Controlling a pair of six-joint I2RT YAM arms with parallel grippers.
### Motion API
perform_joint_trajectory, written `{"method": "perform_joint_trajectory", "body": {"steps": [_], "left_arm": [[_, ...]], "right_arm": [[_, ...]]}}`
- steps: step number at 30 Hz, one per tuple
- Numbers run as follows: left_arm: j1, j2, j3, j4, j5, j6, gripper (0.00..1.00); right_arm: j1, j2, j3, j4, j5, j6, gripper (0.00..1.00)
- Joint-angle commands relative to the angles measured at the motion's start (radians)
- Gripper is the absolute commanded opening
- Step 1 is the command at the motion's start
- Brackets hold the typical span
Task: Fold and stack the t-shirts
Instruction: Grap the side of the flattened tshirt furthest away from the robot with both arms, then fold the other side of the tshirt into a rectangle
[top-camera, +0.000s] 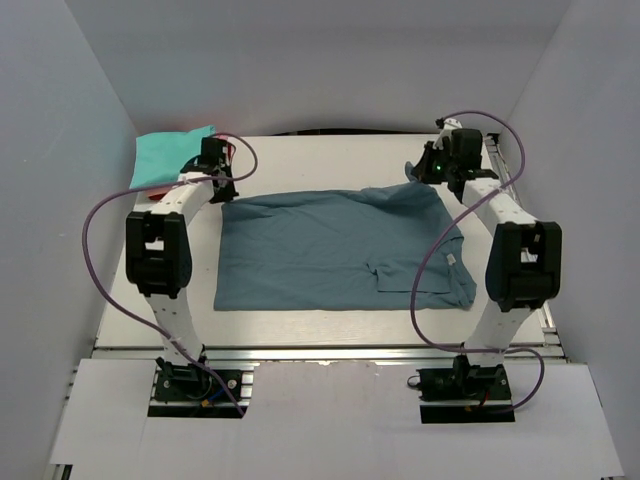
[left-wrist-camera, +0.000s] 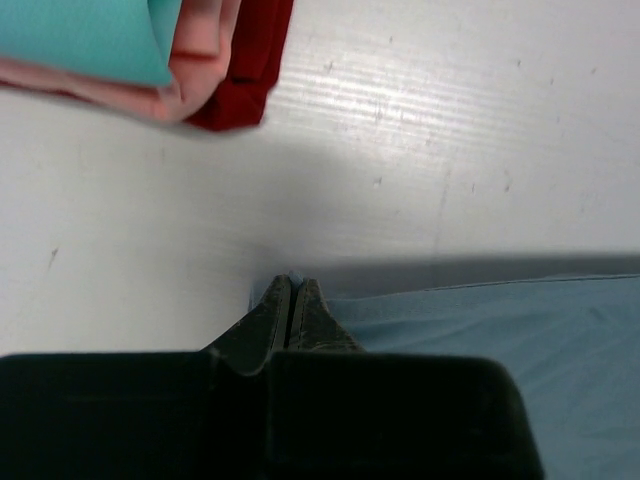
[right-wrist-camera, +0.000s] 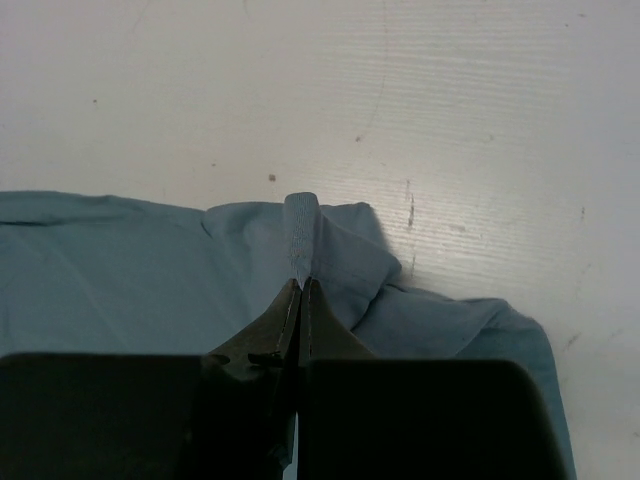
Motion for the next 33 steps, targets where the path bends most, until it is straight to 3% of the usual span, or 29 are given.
{"method": "perform_joint_trajectory", "body": {"steps": [1, 19, 33], "left_arm": [[0.007, -0.107, -0.058, 0.030, 0.012, 0.009, 0.00], [0.007, -0.322, -0.351, 0.078, 0.021, -0.002, 0.00], [0.007, -0.374, -0.430, 0.044, 0.078, 0.046, 0.00]], "right_arm": [[-0.004, -0.093, -0.056, 0.001, 0.040, -0.039, 0.00], [-0.013, -0.357, -0.413, 0.019, 0.101, -0.047, 0.00], [-0.062, -0.524, -0.507, -0.033, 0.143, -0.053, 0.00]]}}
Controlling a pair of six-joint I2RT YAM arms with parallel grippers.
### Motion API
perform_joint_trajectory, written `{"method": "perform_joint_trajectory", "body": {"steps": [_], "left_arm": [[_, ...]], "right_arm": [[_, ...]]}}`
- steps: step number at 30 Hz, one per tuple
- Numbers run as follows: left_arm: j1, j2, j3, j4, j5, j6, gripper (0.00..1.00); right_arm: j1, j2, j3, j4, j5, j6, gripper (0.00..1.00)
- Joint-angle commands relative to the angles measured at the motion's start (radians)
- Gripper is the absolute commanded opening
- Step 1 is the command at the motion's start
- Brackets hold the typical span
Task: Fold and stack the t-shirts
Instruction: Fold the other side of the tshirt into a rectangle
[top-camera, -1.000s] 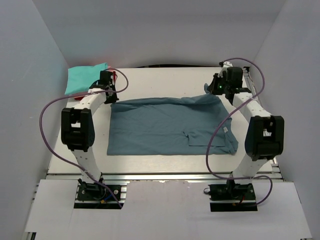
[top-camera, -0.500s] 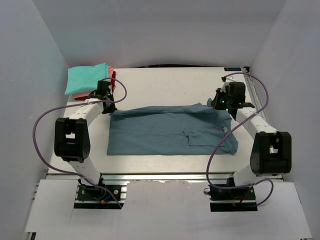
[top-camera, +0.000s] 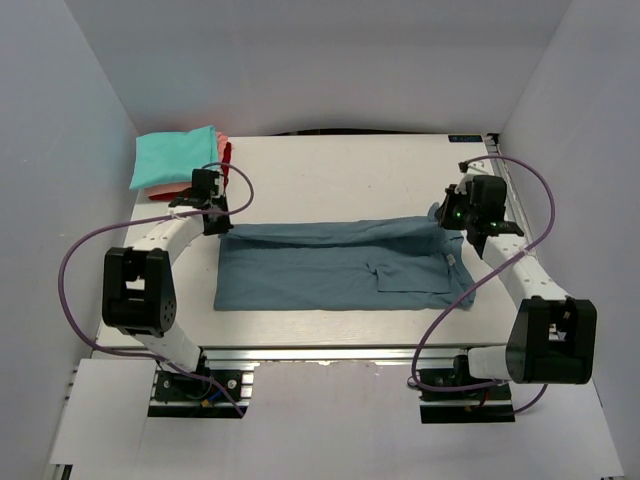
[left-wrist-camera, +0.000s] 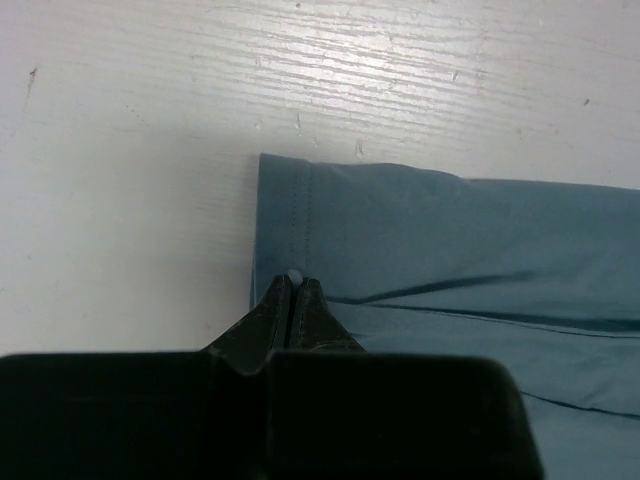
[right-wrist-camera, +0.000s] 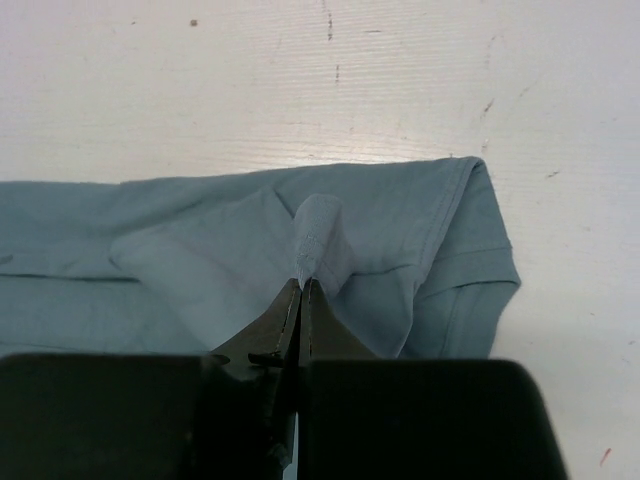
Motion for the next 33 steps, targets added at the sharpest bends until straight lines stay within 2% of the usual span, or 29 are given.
{"method": "perform_joint_trajectory", "body": {"steps": [1, 16, 27, 33], "left_arm": [[0.007, -0.044, -0.004, -0.017, 0.018, 0.029, 0.00], [0.007, -0.052, -0.052, -0.042, 0.044, 0.042, 0.00], [0.007, -0.048, -0.063, -0.037, 0.046, 0.042, 0.00], [0.007, -0.047, -0.069, -0.039, 0.049, 0.048, 0.00]], "right_arm": [[-0.018, -0.046, 0.002, -0.018, 0.031, -0.016, 0.00], [-0.066, -0.112, -0.041, -0.073, 0.033, 0.020, 0.00], [-0.066, -0.176, -0.156, -0.084, -0.041, 0.057, 0.00], [-0.066, -0.206, -0.186, -0.101, -0.021, 0.053, 0.00]]}}
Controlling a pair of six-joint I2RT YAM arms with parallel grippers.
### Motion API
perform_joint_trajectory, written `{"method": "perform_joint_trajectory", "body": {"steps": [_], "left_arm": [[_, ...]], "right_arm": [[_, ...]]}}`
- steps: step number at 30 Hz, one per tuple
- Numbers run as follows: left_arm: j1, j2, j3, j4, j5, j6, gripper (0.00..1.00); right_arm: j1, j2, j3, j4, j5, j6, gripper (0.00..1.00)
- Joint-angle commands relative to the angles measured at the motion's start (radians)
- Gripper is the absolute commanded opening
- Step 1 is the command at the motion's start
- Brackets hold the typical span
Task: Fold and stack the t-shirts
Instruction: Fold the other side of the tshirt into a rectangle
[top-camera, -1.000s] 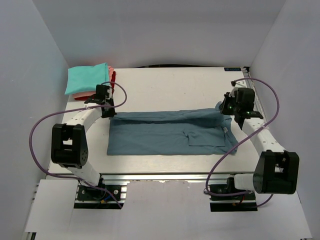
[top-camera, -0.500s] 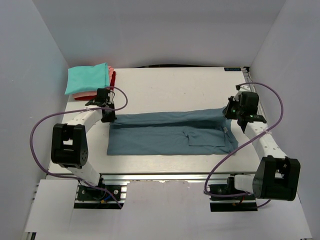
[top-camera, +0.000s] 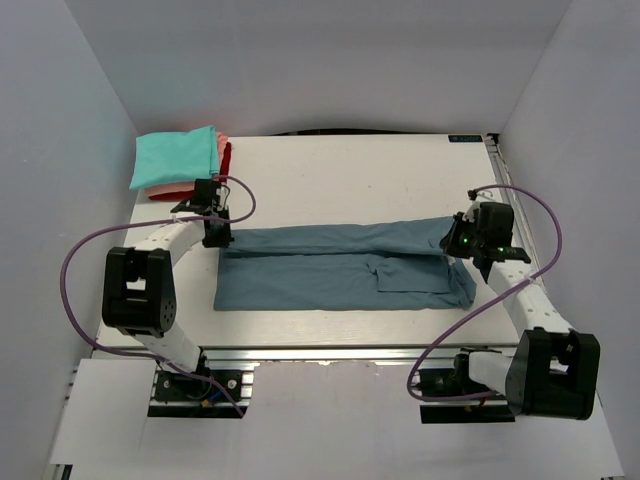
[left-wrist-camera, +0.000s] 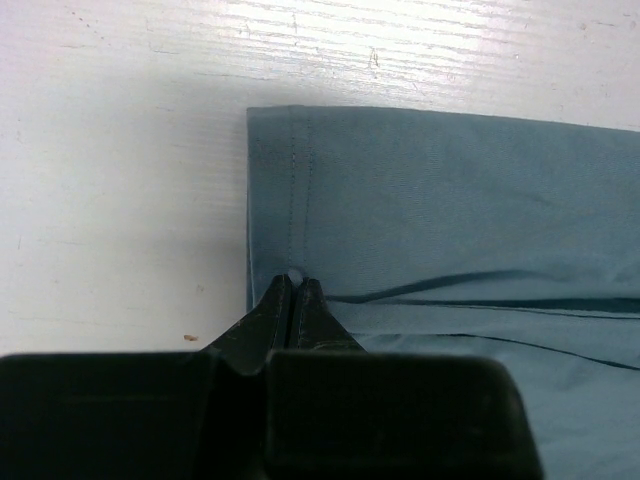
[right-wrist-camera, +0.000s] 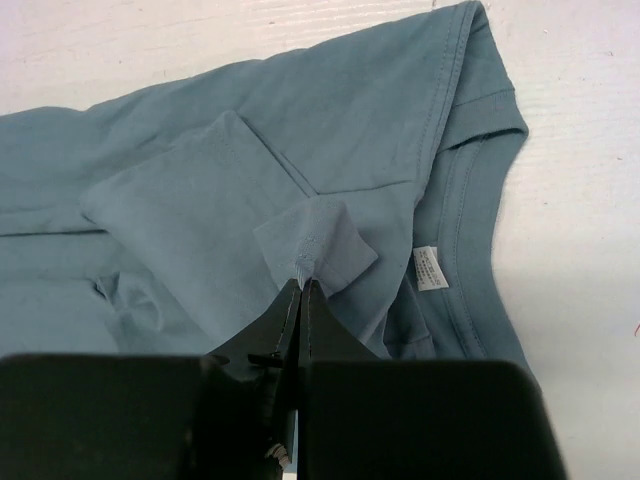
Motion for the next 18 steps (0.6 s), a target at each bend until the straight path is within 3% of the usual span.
{"method": "perform_joint_trajectory", "body": {"steps": [1, 18], "left_arm": [[0.007, -0.047, -0.003, 0.004, 0.009, 0.015, 0.00], [0.007, -0.069, -0.037, -0.025, 0.003, 0.026, 0.00]], "right_arm": [[-0.003, -0.030, -0.003, 0.000, 0.000, -0.001, 0.00], [-0.003, -0.074, -0.065, -0.066, 0.035, 0.042, 0.00]]}}
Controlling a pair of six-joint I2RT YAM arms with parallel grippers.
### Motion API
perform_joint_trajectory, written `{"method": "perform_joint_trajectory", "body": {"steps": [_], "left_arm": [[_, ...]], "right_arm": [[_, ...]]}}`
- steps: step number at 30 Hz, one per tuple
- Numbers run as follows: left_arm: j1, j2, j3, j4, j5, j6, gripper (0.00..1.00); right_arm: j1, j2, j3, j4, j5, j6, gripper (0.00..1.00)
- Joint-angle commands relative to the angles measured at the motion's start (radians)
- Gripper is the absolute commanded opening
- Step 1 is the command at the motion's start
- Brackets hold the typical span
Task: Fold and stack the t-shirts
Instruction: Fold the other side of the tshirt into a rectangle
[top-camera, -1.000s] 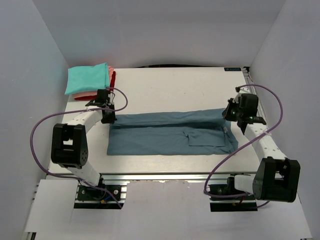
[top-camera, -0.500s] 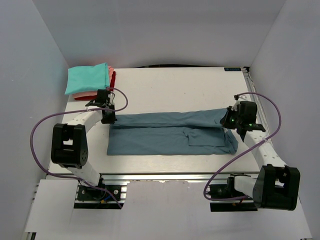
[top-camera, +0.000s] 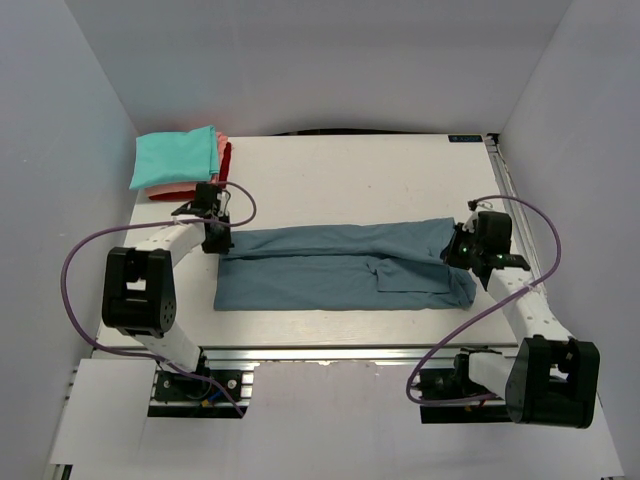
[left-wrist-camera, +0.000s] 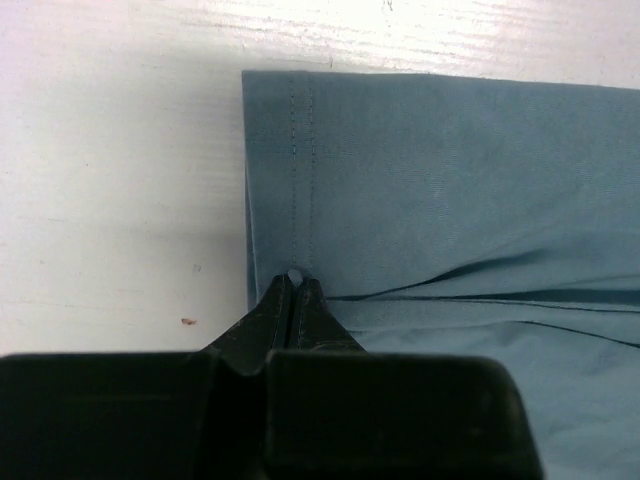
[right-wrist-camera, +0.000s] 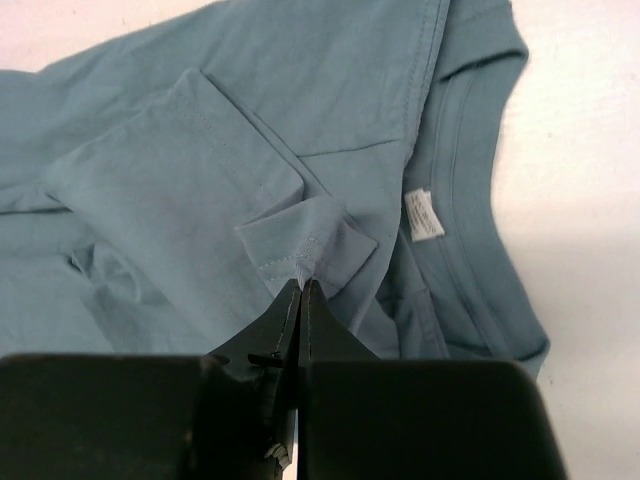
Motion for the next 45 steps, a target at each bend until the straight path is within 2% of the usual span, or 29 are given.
{"method": "perform_joint_trajectory", "body": {"steps": [1, 4, 6, 8, 9, 12, 18, 26, 29, 31, 32, 35, 36, 41, 45], "left_arm": [[0.007, -0.069, -0.010, -0.010, -0.009, 0.008, 0.00], [0.007, -0.072, -0.002, -0.013, -0.015, 0.000, 0.13], [0.007, -0.075, 0.009, -0.016, -0.032, -0.011, 0.27], [0.007, -0.080, 0.033, -0.016, -0.064, -0.026, 0.36], [0.007, -0.083, 0.045, -0.016, -0.064, -0.037, 0.36], [0.007, -0.098, 0.107, -0.019, -0.118, -0.064, 0.55], [0.007, -0.074, 0.245, -0.063, -0.139, -0.075, 0.56], [0.007, -0.090, 0.306, -0.076, -0.035, -0.092, 0.57], [0.007, -0.094, 0.311, -0.073, -0.034, -0.095, 0.57], [0.007, -0.094, 0.315, -0.076, -0.032, -0.095, 0.57], [0.007, -0.092, 0.318, -0.079, -0.023, -0.095, 0.57], [0.006, -0.095, 0.320, -0.090, 0.002, -0.095, 0.57], [0.006, -0.104, 0.315, -0.091, 0.009, -0.098, 0.57], [-0.008, -0.123, 0.268, -0.085, 0.074, -0.078, 0.58], [-0.089, -0.101, 0.239, -0.111, 0.071, -0.049, 0.58]], "right_arm": [[-0.003, -0.041, -0.017, -0.019, 0.003, 0.021, 0.00], [-0.003, -0.052, -0.027, -0.034, 0.011, 0.026, 0.00], [-0.003, -0.052, -0.027, -0.048, 0.016, 0.026, 0.00], [-0.002, -0.054, -0.028, -0.054, 0.016, 0.026, 0.00], [-0.002, -0.055, -0.033, -0.054, 0.019, 0.024, 0.00], [-0.002, -0.066, -0.036, -0.065, 0.031, 0.029, 0.00], [-0.002, -0.080, -0.031, -0.111, 0.045, 0.040, 0.00], [-0.002, -0.115, -0.019, -0.233, 0.029, 0.092, 0.00], [0.000, -0.130, -0.008, -0.304, 0.074, 0.112, 0.03], [0.000, -0.123, 0.005, -0.328, 0.080, 0.124, 0.22], [0.000, -0.098, 0.018, -0.373, 0.100, 0.130, 0.39], [0.000, -0.054, 0.051, -0.376, 0.149, 0.141, 0.82], [0.000, -0.043, 0.058, -0.365, 0.149, 0.138, 0.89], [0.000, 0.003, 0.101, -0.321, 0.194, 0.125, 0.89], [0.000, 0.028, 0.150, -0.318, 0.171, 0.135, 0.89]]}}
